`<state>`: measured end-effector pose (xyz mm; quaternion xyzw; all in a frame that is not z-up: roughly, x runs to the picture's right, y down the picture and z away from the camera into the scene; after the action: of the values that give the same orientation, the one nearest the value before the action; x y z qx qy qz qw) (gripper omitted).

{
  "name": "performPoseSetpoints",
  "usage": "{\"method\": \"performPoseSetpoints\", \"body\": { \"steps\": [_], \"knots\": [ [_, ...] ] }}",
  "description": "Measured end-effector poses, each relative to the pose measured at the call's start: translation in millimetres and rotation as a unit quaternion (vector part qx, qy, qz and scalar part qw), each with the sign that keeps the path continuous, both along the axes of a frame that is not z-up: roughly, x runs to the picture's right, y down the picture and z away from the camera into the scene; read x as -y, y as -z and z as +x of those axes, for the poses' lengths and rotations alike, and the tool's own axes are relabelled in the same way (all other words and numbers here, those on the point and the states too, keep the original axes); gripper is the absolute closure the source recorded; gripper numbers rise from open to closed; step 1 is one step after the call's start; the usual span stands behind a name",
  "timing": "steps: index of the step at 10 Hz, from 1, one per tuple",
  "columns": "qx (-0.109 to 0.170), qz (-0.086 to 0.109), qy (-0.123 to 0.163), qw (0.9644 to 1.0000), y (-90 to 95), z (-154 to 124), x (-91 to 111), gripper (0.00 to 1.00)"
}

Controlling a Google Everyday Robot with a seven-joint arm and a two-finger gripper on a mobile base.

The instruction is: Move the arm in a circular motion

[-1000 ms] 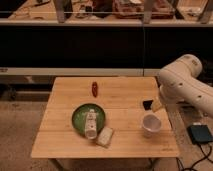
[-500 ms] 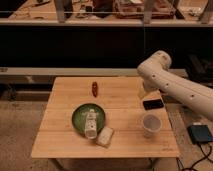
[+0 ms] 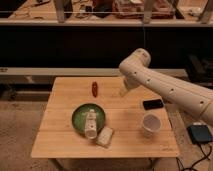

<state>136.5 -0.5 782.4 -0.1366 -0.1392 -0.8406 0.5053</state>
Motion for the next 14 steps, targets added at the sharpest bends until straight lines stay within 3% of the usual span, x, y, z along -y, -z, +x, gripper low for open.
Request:
{"method": "performPoseSetpoints", "body": {
  "steps": [3, 5, 7, 8, 9, 14],
  "knots": [
    [0.081, -0.027, -0.002, 0.9964, 42.1, -70, -29, 0.20],
    [0.149, -0.040, -0.002, 0.9881, 88.4, -115, -54, 0.20],
    [0.177, -0.048, 0.002, 0.9831, 115.9, -125, -70, 0.20],
    [0.184, -0.059, 0.004, 0.9811, 136.4, -114, -86, 0.20],
    [0.183, -0.063, 0.007, 0.9811, 145.0, -104, -93, 0.20],
    [0.125, -0.090, 0.010, 0.9880, 205.8, 8, -128, 0.20]
  ]
}}
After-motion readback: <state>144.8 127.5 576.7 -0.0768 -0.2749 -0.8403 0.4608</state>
